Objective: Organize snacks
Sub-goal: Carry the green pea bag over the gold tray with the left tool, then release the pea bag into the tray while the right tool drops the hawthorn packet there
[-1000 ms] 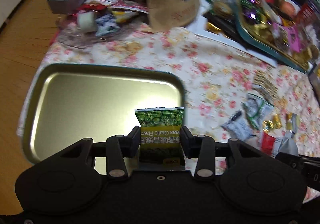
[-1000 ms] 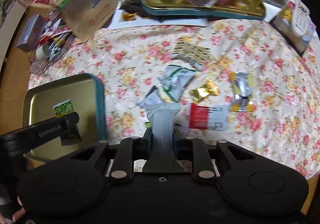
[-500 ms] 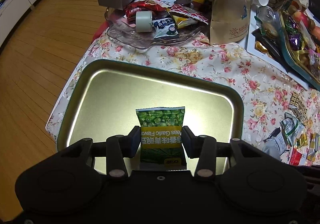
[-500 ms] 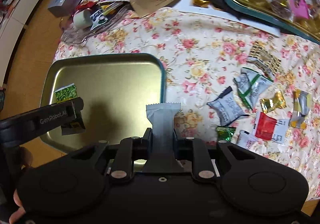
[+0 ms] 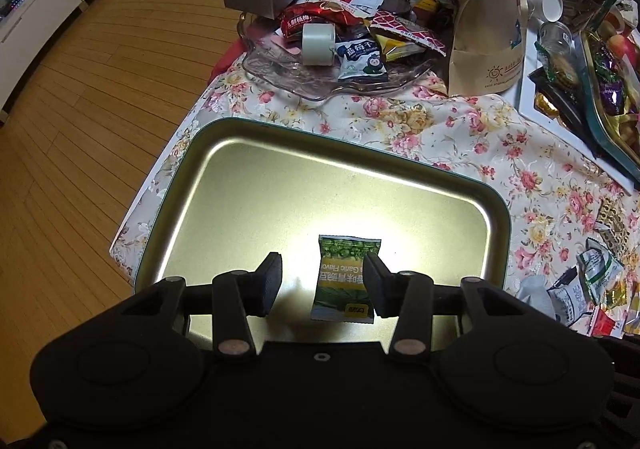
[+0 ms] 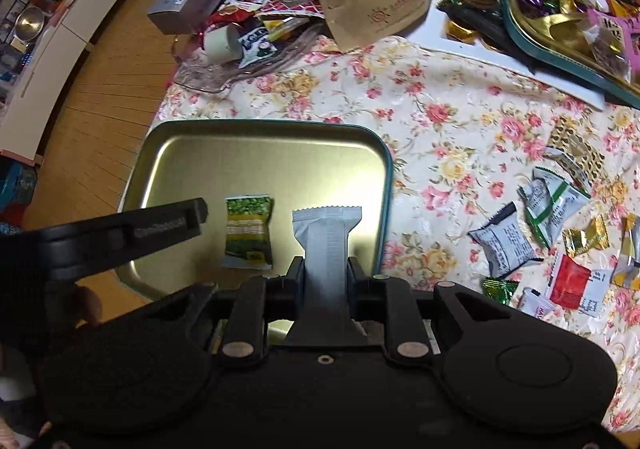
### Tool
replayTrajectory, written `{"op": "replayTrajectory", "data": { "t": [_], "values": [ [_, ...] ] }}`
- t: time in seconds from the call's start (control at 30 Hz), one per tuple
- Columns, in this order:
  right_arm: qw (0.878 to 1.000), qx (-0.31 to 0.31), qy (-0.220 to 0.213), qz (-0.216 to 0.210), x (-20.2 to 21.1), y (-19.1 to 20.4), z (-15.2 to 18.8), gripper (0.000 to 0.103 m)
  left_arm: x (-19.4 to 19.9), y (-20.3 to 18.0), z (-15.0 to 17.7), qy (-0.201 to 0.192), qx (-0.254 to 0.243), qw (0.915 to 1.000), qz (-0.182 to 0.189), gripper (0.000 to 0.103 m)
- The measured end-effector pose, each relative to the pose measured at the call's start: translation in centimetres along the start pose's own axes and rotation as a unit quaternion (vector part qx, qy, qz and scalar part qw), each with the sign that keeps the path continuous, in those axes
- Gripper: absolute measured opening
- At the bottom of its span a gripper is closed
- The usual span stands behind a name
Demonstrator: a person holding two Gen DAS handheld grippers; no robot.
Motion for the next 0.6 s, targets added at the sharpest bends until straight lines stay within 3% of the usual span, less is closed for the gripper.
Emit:
{"op": "replayTrajectory", "data": {
  "t": [0.47, 0.53, 0.6],
  "values": [
    [1.0, 0.022, 0.005, 0.003, -0.6, 1.4, 0.3, 0.024, -2.1, 1.6, 0.8, 0.063, 0.065, 0.9958, 0.015, 0.053],
    [1.0, 0.021, 0.005, -0.002, -0.7, 1.6, 0.3, 0.027, -2.2, 1.7, 0.9, 0.069, 0.068, 0.9951, 0.021, 0.053],
    [1.0, 0.018, 0.006, -0.007, -0.7, 1.7, 0.3, 0.039, -2.2, 1.7, 0.9, 0.071, 0.068, 0.9949, 0.021, 0.053]
  ]
}}
Point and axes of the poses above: each gripper's, at about its wrist camera, not at the fingertips, and x roughly against the way its jaws point, y to its left, z to its underside, the point moved 8 cm from there along -x, roughly the way its jaws point, and after that the axes turned 12 degrees about y, right-handed, at the moved point
